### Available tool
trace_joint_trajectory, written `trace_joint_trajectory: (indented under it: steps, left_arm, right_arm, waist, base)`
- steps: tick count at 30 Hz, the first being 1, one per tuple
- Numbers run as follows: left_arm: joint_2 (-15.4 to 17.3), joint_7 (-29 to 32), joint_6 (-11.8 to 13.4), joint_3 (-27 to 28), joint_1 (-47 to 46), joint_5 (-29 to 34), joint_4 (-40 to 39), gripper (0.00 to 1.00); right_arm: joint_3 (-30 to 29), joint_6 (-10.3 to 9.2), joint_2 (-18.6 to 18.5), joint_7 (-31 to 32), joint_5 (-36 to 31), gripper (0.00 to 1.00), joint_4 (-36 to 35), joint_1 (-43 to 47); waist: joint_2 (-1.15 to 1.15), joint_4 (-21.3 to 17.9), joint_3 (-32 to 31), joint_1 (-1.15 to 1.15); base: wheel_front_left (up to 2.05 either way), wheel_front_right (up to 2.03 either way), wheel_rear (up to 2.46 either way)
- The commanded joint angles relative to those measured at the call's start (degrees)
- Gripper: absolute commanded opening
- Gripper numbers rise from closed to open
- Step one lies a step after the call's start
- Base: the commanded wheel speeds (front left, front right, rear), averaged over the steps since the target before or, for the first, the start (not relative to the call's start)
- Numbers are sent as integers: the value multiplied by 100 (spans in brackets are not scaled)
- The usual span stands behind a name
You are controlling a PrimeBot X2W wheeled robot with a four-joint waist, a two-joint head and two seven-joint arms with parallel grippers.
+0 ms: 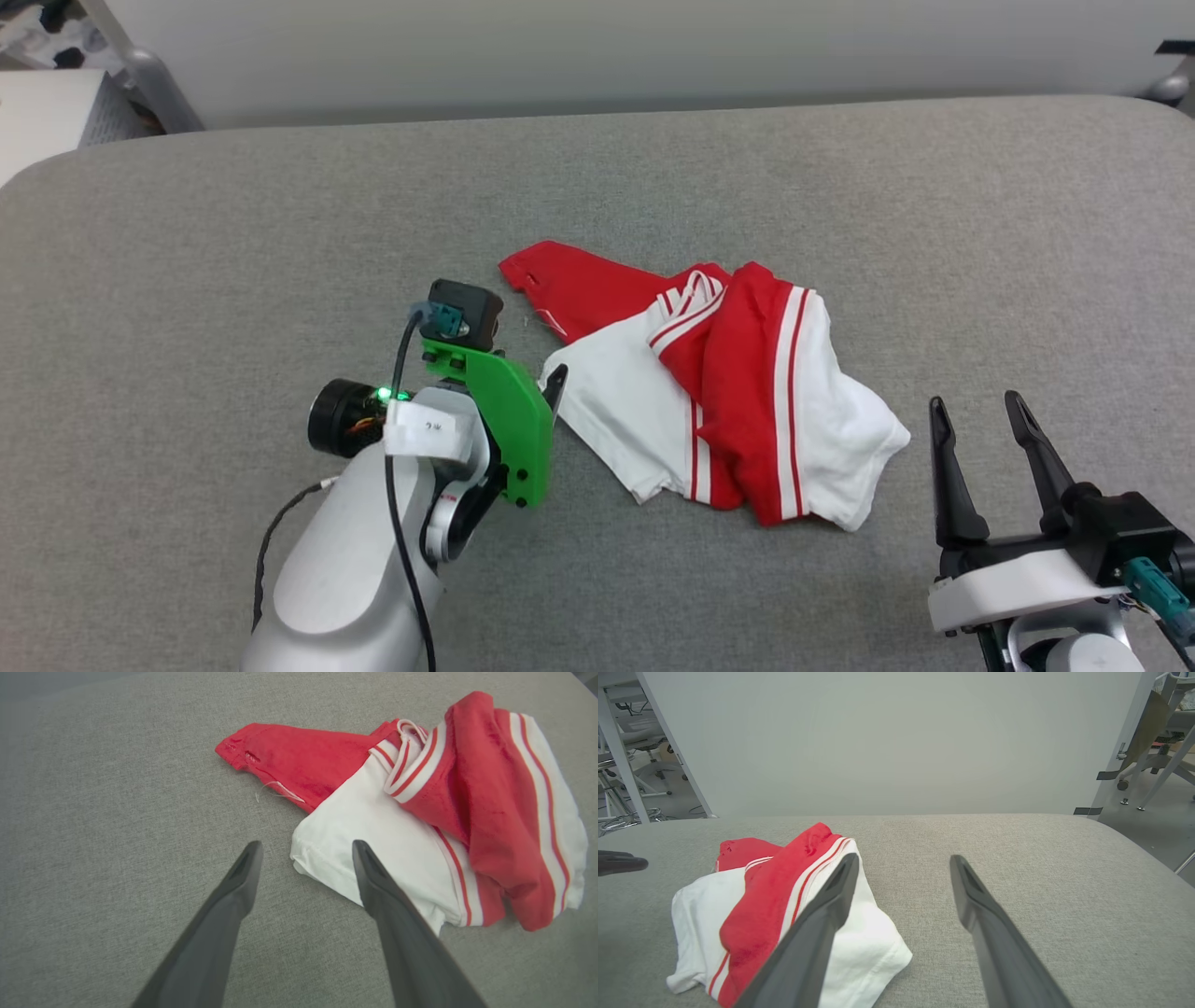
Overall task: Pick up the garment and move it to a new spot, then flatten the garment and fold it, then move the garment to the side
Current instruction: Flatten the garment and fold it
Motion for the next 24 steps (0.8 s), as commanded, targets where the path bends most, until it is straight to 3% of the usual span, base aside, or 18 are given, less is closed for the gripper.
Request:
trace_joint_trajectory:
  steps: [1,7,18,19,20,21,24]
  left_arm:
    - [42,141,65,-45,-182,73,83,100]
    - [81,303,166,-66,-452,146,545,100]
    - [145,44,202,-129,-732,259,1427,100]
    - [141,85,164,-156,-729,242,1516,88]
    - [144,111,138,-178,-726,235,1578,16]
    - [148,137,100,-206,-708,224,1646,0]
    - [146,83,46,-214,-637,163,1749,0]
  right_arm:
    - [28,-5,-11,-34,-32,100,-14,-108]
    - [73,-5,-11,-34,-14,100,-24,-205]
    - [124,-5,-11,-34,41,100,-16,-311]
    - [122,-5,-11,-34,46,100,-13,-314]
    - [116,-5,-11,-34,49,100,-11,-315]
    - [105,-5,-11,-34,52,100,-8,-315]
    - [55,-5,-11,-34,50,100,25,-303]
  waist:
    - [0,-212,247,0]
    - [0,-376,475,0]
    - [0,-506,712,0]
    - [0,-507,719,0]
    - [0,-505,723,0]
    - [0,-496,720,0]
    - [0,-441,663,0]
  base:
    - [0,0,0]
    - [0,0,0]
    - [0,0,0]
    - [0,0,0]
    - [0,0,0]
    - [0,0,0]
    - [0,0,0]
